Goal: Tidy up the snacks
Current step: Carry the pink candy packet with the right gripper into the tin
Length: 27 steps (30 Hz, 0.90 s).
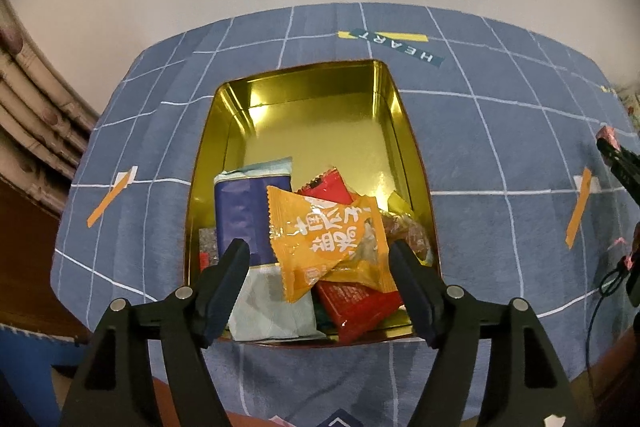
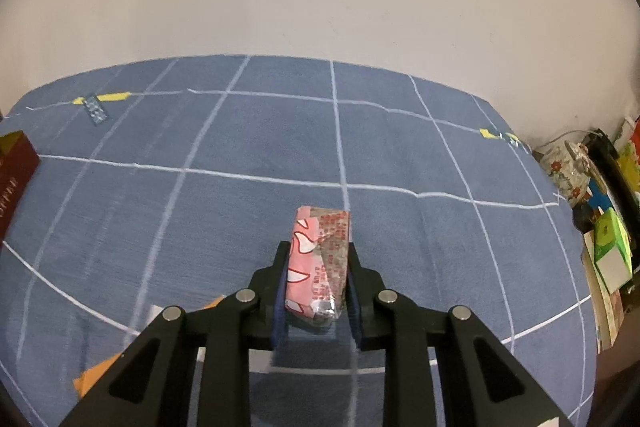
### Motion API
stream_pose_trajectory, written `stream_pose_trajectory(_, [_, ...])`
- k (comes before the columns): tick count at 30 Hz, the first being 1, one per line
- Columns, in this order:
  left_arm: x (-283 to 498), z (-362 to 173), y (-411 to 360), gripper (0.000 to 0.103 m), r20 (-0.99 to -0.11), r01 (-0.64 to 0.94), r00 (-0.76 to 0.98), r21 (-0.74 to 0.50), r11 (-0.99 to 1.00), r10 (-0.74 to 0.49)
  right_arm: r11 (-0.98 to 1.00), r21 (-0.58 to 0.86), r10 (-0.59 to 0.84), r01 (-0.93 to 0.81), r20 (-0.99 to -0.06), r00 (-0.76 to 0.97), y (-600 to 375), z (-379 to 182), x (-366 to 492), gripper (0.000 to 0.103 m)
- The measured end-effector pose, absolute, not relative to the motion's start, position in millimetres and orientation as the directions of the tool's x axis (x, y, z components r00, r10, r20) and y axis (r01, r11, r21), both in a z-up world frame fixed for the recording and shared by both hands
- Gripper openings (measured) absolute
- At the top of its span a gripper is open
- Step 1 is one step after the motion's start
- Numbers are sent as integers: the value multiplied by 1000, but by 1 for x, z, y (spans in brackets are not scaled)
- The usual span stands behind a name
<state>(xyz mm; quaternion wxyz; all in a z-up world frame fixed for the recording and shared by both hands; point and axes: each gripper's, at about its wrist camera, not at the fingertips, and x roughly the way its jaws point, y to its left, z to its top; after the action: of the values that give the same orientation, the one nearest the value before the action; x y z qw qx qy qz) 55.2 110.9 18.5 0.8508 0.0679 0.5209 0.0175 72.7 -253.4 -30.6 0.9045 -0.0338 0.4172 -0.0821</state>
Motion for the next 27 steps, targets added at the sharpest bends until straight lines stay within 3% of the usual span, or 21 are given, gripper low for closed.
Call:
stream_pose_trajectory(11, [42, 35, 146, 71, -867, -55, 490, 71, 996, 88, 999, -20, 20, -49, -723, 690, -181, 15, 68, 24])
stream_pose_trajectory(27, [16, 29, 207, 76, -850, -239, 482, 105, 965, 212, 910, 89, 335, -405, -732, 593, -9, 35, 64, 24])
